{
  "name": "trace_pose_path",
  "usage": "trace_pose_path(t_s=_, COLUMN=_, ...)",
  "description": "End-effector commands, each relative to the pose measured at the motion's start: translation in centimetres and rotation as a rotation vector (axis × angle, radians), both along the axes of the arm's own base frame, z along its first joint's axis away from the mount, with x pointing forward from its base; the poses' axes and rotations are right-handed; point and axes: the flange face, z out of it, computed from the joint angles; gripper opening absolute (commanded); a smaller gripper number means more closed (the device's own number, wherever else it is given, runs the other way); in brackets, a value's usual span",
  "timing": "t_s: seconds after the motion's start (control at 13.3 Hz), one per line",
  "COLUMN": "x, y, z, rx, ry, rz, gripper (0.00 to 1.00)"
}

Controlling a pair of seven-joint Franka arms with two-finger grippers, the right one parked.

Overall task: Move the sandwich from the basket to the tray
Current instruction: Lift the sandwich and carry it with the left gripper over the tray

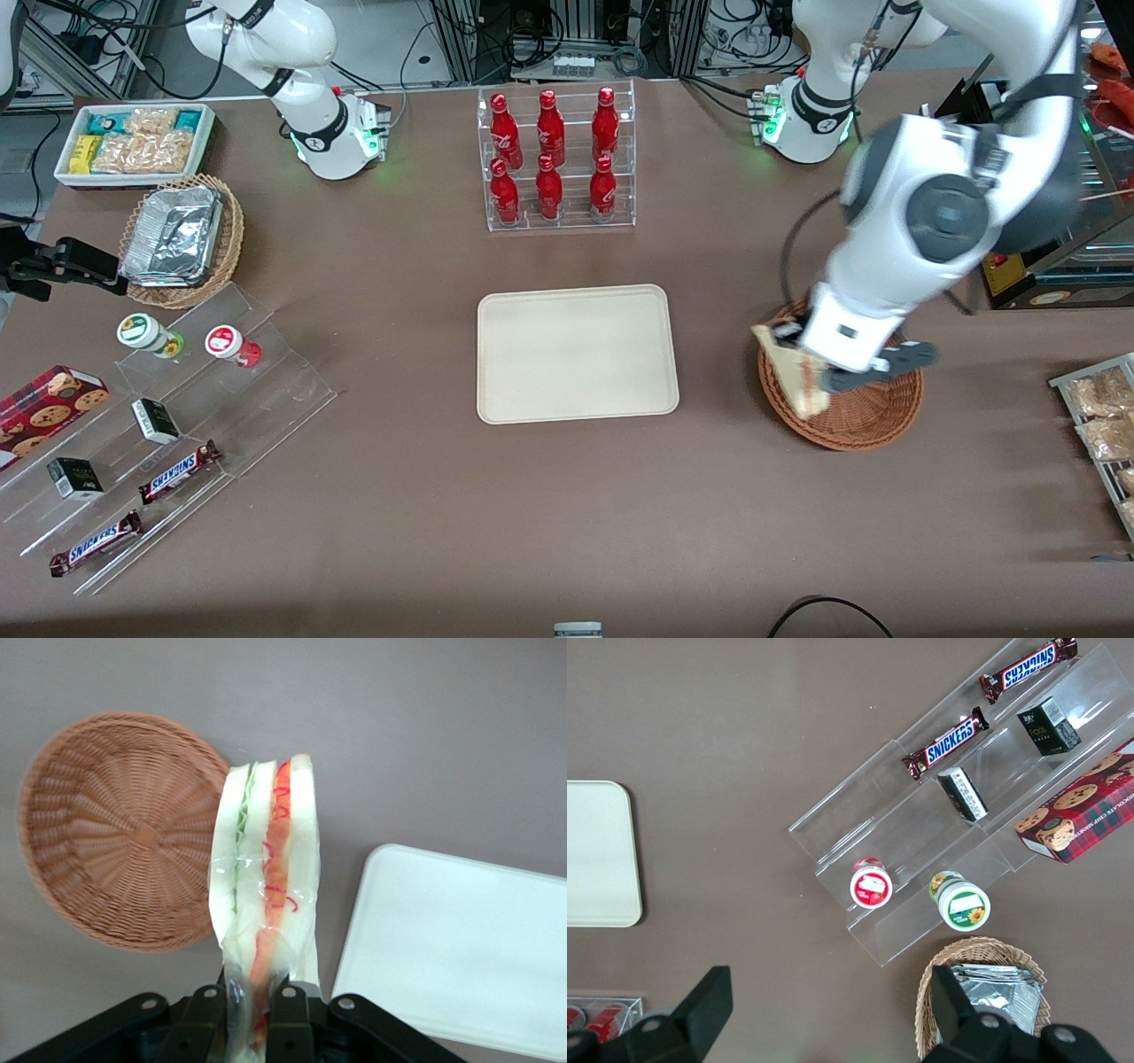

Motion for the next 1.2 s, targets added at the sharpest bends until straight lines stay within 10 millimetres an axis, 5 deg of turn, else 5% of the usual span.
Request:
trace_pose_path(t_s=0.0, x=0.0, y=-6.1, z=-1.2, rx=0.001, ry=0.006, rz=-0.06, gripper=0.0)
trace_pose_path(t_s=0.3, x=-0.9, y=-14.6, z=-4.6, rx=-0.013, ry=0.018, rz=-0.122, gripper=0.0)
trace_pose_path(t_s=0.68, x=-4.9, y=-22.8, z=-11.5, rx=0.004, ry=0.048, rz=-0.231, gripper=0.0)
trace_pose_path(t_s=0.9, x=-7.2, y=-26.7, z=-17.0, rx=0.012, ry=0.04, rz=-0.232, gripper=0.0)
trace_pose_path(t_s=1.13, x=-9.1, y=-28.6, z=-20.0, rx=0.032, ry=0.064, rz=-0.262, gripper=0.0)
